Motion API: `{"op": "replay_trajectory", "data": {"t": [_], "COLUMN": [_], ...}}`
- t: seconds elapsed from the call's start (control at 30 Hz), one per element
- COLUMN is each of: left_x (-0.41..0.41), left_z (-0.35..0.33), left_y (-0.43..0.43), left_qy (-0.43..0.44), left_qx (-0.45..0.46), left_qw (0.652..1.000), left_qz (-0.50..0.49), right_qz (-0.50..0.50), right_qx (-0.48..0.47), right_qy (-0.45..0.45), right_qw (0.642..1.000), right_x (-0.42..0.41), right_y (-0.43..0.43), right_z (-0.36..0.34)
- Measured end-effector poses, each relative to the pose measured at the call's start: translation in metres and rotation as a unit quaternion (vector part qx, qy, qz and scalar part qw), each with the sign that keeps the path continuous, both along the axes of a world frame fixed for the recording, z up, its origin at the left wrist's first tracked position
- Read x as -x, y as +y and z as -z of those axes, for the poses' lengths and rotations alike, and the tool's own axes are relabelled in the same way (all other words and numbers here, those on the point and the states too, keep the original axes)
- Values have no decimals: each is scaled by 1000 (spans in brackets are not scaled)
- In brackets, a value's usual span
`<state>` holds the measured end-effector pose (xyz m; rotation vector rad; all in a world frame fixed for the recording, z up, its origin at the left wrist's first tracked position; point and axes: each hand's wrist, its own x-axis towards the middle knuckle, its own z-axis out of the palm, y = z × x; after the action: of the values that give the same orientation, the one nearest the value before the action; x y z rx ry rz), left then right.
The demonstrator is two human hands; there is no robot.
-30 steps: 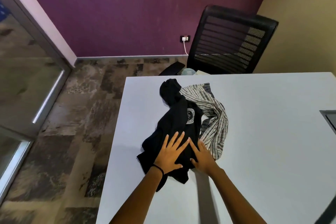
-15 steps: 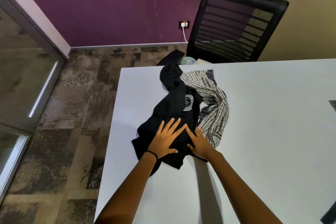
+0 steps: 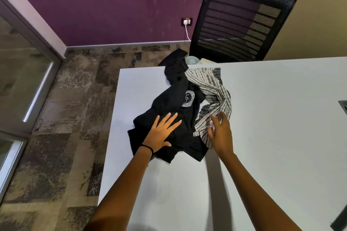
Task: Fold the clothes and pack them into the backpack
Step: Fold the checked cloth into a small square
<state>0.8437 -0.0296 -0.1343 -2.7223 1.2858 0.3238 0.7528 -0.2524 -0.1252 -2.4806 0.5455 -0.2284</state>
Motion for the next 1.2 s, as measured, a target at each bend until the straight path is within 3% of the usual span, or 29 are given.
{"op": "replay_trajectory", "data": {"t": [0.1,0.27,0.43,0.53,0.63,0.73,0.77,0.83,0.93,1.0,1.1,1.17,1.2], "left_x": [-6,-12,-10,6,24,42,48,63,78,84,88,85,85], "left_z": [-1,-8,-26,-36,-36,-32,-33,-39,-51,-53,-60,-67,-72], "left_y": [5,9,4,-5,-18,-35,-42,-56,-73,-81,-87,-86,-85], "left_qy": [19,84,220,221,208,257,293,406,565,616,655,638,625], "left_qx": [13,40,184,277,289,303,316,337,326,364,476,540,562], "left_qw": [1000,995,953,928,929,908,886,804,648,542,346,295,296], "left_qz": [-21,-34,-94,-117,-103,-137,-170,-273,-394,-441,-474,-463,-453], "right_qz": [6,-1,81,123,125,116,113,103,79,47,-40,-105,-135], "right_qx": [-82,-111,-144,-198,-226,-240,-248,-273,-313,-331,-345,-353,-353], "right_qy": [50,99,28,-12,-62,-107,-121,-142,-149,-134,-98,-59,-37], "right_qw": [995,989,986,972,964,958,954,946,935,933,933,928,925], "right_x": [-2,-4,3,11,19,29,32,36,41,44,53,60,64], "right_y": [2,7,6,5,6,7,8,10,15,19,29,36,38], "right_z": [-2,-2,-1,-6,-13,-25,-30,-39,-52,-60,-73,-79,-81]}}
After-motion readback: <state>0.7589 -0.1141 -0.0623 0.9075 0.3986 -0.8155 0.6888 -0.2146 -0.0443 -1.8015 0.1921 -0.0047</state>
